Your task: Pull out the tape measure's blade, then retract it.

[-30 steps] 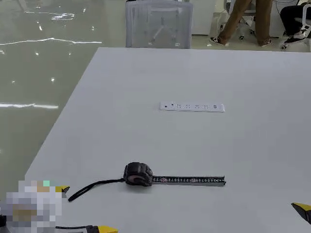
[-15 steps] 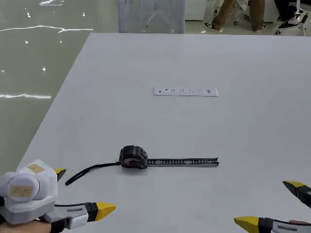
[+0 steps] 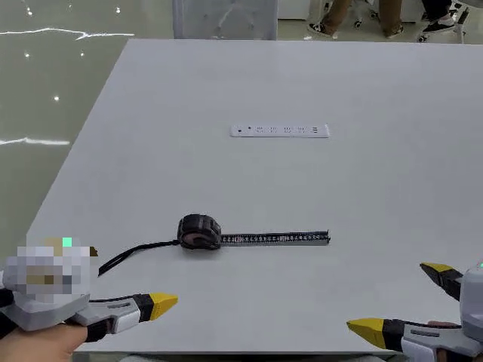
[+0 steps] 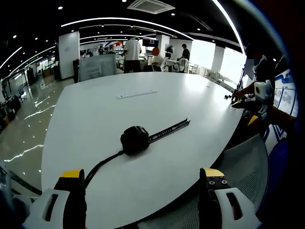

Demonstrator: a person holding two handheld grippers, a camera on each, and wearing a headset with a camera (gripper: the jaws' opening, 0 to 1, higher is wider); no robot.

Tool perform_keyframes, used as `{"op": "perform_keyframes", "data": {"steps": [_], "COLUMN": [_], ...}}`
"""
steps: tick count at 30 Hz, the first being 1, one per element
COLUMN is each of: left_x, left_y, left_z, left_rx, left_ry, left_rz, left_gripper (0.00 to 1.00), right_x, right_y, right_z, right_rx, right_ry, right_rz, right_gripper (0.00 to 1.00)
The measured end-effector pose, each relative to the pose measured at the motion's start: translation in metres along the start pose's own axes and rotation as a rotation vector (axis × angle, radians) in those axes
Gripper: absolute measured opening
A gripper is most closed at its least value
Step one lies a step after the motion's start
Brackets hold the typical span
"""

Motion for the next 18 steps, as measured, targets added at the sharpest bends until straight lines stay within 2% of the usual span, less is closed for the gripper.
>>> {"op": "perform_keyframes", "data": {"steps": [6, 11, 18], "left_x": [0.012, 0.02, 0.035], "left_y": [-0.001, -0.009, -0.013], "left_z": [0.001, -0.002, -0.007], "left_rx": [-0.004, -0.014, -0.03], "left_ry": [0.012, 0.009, 0.001], "left_rz": [0.003, -0.004, -0.003], "left_gripper": [0.96, 0.96, 0.96], "right_x": [0.007, 0.02, 0.033], "right_y": [-0.001, 0.0, -0.001], "right_z": [-0.004, -0.01, -0.01], "right_rx": [-0.007, -0.016, -0.032], "right_ry": [-0.003, -0.017, -0.058], "right_rz": [0.005, 0.013, 0.035], "right_gripper": [1.0, 1.0, 1.0]}}
Point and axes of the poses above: the centre of the closed fingertips' face, and the gripper's own axes: x roughly forward along the fingers, z roughly to its left, y roughly out of its underside, the point moved 3 cm from there along -x, roughly backward along the fingers, and after that the axes turned 11 degrees about y, right-handed, at the moved point
